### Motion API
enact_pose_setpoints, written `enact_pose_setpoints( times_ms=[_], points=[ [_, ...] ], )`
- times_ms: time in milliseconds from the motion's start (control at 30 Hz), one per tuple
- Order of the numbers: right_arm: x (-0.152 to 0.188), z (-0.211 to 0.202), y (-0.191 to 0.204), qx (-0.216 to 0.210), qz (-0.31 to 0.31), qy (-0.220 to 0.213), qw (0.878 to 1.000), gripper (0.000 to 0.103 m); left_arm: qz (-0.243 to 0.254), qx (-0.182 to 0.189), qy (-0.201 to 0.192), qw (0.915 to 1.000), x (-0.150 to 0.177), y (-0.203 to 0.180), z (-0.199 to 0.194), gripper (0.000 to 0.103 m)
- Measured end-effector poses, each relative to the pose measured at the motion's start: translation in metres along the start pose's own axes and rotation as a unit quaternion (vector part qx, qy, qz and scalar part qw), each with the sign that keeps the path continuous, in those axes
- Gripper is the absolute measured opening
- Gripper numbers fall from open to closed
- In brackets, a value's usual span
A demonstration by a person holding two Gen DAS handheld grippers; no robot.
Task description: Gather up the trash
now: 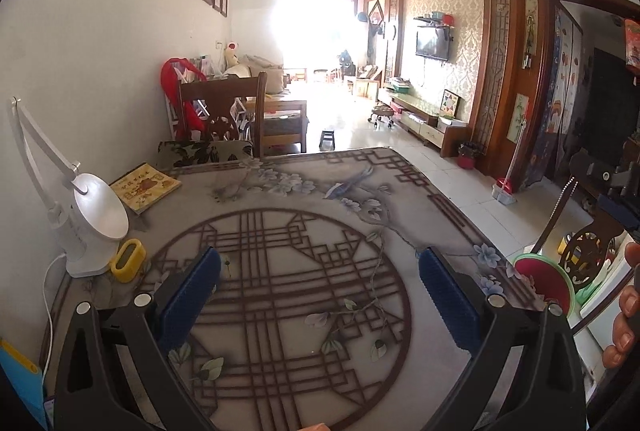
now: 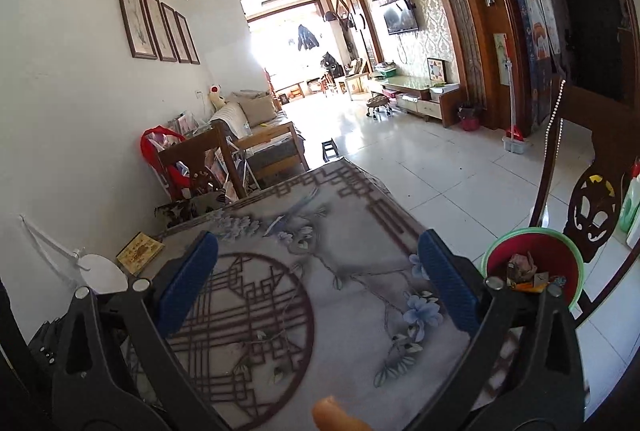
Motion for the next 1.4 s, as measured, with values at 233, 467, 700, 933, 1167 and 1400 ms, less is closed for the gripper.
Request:
enact_pose_setpoints(
  times_ms=[233,467,700,933,1167,1400],
  points=[
    [0.004,-0.006,-0.002,0.065,-0.041,0.016,0.997,0.099,-0.006,0.026,0.016,0.9995,-0.002,-0.012,0.0,0.095],
    [-0.007,-0.015,0.005,0.106,-0.069,0.023,0.992,0.099,-0.026,0.023,0.019,0.9992,-0.011,0.0,-0.009,0.095],
    [-0.004,-0.012,0.002,0.118,-0.063,0.04,0.99,0.099,-0.035,0.014,0.028,0.9989,-0.007,0.01,-0.01,0.095],
    [-0.001,-0.011,-0.006,0.127,-0.066,0.049,0.988,0.099,-0.029,0.032,0.03,0.9986,-0.01,-0.005,-0.007,0.095],
    [0.002,-0.011,-0.015,0.135,-0.066,0.055,0.987,0.099,-0.036,0.035,0.049,0.9976,0.0,-0.006,0.002,0.095],
    [0.005,-0.005,-0.019,0.14,-0.074,0.061,0.985,0.099,-0.031,0.035,0.051,0.9976,0.001,-0.007,0.004,0.095]
  ],
)
Point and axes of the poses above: each gripper's, at about its wrist camera, not at the fingertips, and z roughly the way its jaws point, y to its left, x to its underside, the point moved 7 cm from there along z, roughly the way its jaws point, and after that the axes turned 11 degrees about x, right-handed, at the moved point
